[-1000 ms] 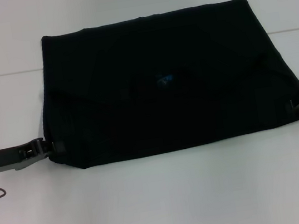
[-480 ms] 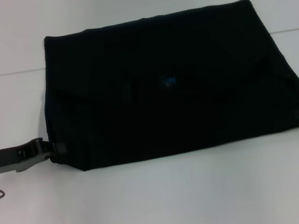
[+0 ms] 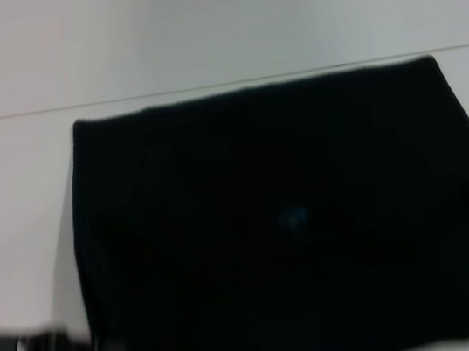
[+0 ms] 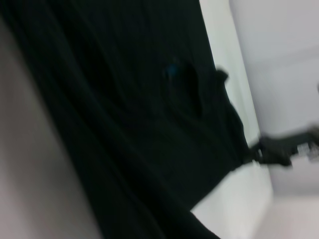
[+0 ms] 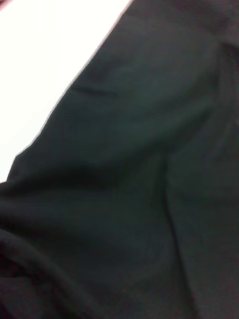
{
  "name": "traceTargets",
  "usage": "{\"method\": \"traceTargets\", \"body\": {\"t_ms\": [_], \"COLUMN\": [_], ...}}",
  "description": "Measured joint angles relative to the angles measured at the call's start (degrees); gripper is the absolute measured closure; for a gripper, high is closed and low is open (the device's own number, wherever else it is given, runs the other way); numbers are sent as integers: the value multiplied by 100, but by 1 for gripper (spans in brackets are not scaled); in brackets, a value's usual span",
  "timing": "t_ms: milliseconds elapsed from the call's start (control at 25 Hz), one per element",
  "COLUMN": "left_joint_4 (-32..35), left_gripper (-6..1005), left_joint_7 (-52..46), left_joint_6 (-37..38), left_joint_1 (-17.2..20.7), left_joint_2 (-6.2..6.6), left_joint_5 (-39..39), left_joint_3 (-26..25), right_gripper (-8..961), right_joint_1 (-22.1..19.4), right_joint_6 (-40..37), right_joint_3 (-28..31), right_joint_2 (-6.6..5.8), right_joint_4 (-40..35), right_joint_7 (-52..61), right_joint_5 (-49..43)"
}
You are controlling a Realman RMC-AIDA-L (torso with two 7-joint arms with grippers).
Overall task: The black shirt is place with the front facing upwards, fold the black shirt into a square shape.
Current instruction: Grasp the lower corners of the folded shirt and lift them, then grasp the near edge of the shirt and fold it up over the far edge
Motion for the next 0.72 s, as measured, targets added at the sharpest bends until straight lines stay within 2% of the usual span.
{"method": "traceTargets", "body": {"t_ms": [160,320,480,720], "left_joint_4": [0,-26,-36,-66], "left_gripper": [1002,1002,1002,1002], "left_joint_7": [86,71,-69,-294], "left_joint_6": [593,604,270,-819], "left_joint_1": [6,-124,-382,-736], "left_joint_2": [-27,-2,23,8], "left_joint_5": [441,486,418,348], "left_joint_3": [0,16,-298,-1711], "right_gripper": [881,880,880,880], "right_joint_1": [-121,-103,15,237], "right_joint_6": [-599,-604,-473,113], "right_joint_3": [-16,13,497,1716], "right_joint_2": [149,262,237,90], "right_joint_4": [16,35,60,198], "right_joint_7": [-534,-610,-572,39], "right_joint_5": [-271,-542,-354,301]}}
